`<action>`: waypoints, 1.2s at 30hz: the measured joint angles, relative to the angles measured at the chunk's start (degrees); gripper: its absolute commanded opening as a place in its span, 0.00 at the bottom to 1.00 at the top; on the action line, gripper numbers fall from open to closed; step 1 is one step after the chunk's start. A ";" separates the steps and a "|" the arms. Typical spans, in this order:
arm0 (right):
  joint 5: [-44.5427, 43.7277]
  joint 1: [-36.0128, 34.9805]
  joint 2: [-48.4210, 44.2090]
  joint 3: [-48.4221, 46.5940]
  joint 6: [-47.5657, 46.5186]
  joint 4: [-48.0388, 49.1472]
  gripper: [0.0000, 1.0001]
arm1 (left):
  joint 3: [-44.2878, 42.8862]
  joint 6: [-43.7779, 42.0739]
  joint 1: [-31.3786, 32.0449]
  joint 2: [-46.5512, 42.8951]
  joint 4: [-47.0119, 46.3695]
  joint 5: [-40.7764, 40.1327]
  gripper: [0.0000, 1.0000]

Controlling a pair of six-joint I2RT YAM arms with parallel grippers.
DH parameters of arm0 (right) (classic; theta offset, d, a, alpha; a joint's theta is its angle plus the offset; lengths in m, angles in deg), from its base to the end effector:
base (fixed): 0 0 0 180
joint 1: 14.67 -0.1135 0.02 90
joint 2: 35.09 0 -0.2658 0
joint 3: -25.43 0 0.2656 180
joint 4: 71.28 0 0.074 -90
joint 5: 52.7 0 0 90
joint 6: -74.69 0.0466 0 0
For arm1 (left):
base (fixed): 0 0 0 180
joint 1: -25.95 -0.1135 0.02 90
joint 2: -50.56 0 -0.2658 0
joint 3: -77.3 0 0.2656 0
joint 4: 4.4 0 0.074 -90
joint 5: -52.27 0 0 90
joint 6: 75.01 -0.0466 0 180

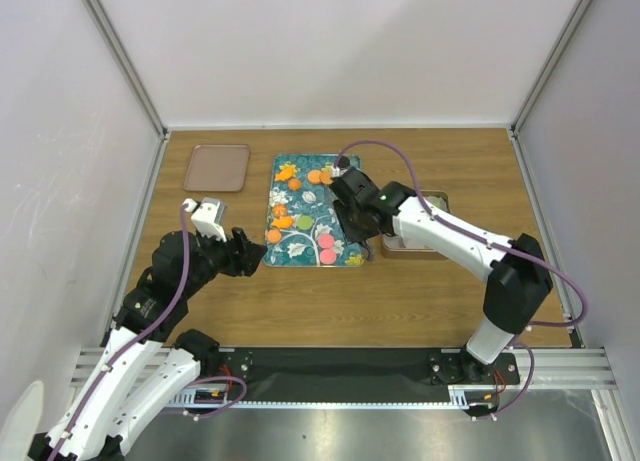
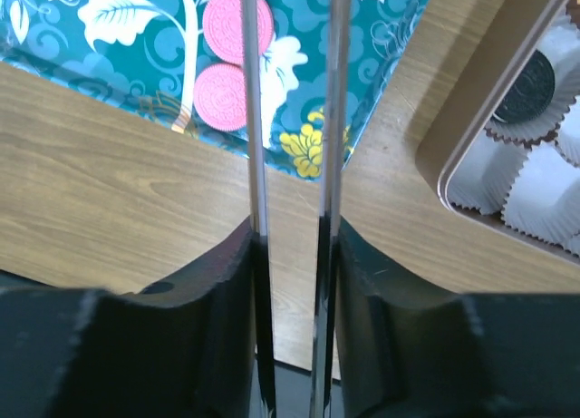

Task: Pack the cookies

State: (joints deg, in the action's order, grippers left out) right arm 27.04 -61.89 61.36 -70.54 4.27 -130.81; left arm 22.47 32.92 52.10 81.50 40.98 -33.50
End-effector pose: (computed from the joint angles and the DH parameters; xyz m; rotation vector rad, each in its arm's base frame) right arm 0.2610 0.2699 0.2716 -0.5609 2.5420 0.1887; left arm 0.1304 -0.0679 0.3136 0.1924 1.9802 -0.5764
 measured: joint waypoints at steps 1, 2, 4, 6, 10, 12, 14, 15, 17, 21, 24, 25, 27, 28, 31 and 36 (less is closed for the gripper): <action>0.09 0.07 -0.72 0.50 0.11 -0.02 0.39 | 0.00 0.00 0.00 0.00 -0.02 0.00 0.68; 0.26 0.07 -0.96 0.74 0.11 -0.07 0.39 | 0.00 0.00 0.00 -0.04 0.00 0.00 0.68; 0.46 -0.20 -0.61 0.83 0.11 -0.02 0.39 | 0.00 0.00 0.00 -0.13 -0.02 0.00 0.68; 0.39 -0.94 0.48 0.55 0.09 -0.22 0.40 | 0.00 0.00 0.00 -0.22 0.00 0.02 0.68; -0.55 -3.74 5.60 -2.73 -0.15 -1.16 0.41 | 0.00 0.00 0.00 -0.26 -0.02 0.00 0.68; -0.48 -4.83 8.17 -4.13 -0.26 -1.18 0.42 | 0.00 0.00 0.00 -0.26 -0.02 0.00 0.68; -0.44 -5.44 9.79 -4.90 -0.42 -1.25 0.43 | 0.00 0.00 0.00 -0.26 0.00 0.00 0.68; -0.48 -5.60 10.49 -5.16 -0.42 -1.31 0.44 | 0.00 0.00 0.00 -0.26 0.00 0.00 0.68; -0.55 -5.62 11.65 -5.81 -0.68 -1.66 0.46 | 0.00 0.00 0.00 -0.26 -0.02 0.00 0.68; -0.90 -5.64 12.90 -6.58 -1.14 -1.88 0.50 | 0.00 0.00 0.00 -0.26 0.00 0.00 0.68; -1.09 -5.68 13.18 -7.17 -1.38 -2.14 0.50 | 0.00 0.00 0.00 -0.26 -0.02 0.00 0.68; -1.11 -5.84 13.33 -7.52 -1.44 -2.25 0.50 | 0.00 0.00 0.00 -0.26 -0.02 0.00 0.68; -1.20 -6.08 13.55 -7.93 -1.60 -2.23 0.50 | 0.00 0.00 0.00 -0.26 0.00 0.00 0.68; -1.29 -6.23 13.64 -8.07 -1.66 -2.25 0.50 | 0.00 0.00 0.00 -0.26 -0.02 0.00 0.68; -1.33 -6.67 13.79 -8.31 -1.68 -2.45 0.49 | 0.00 0.00 0.00 -0.26 -0.02 0.00 0.68; -1.42 -7.10 14.67 -8.68 -1.73 -2.56 0.47 | 0.00 0.00 0.00 -0.26 -0.02 0.00 0.68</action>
State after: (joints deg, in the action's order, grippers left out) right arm 25.62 -68.99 76.02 -79.22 2.54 -133.37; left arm 22.47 32.92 52.10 81.24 40.95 -33.50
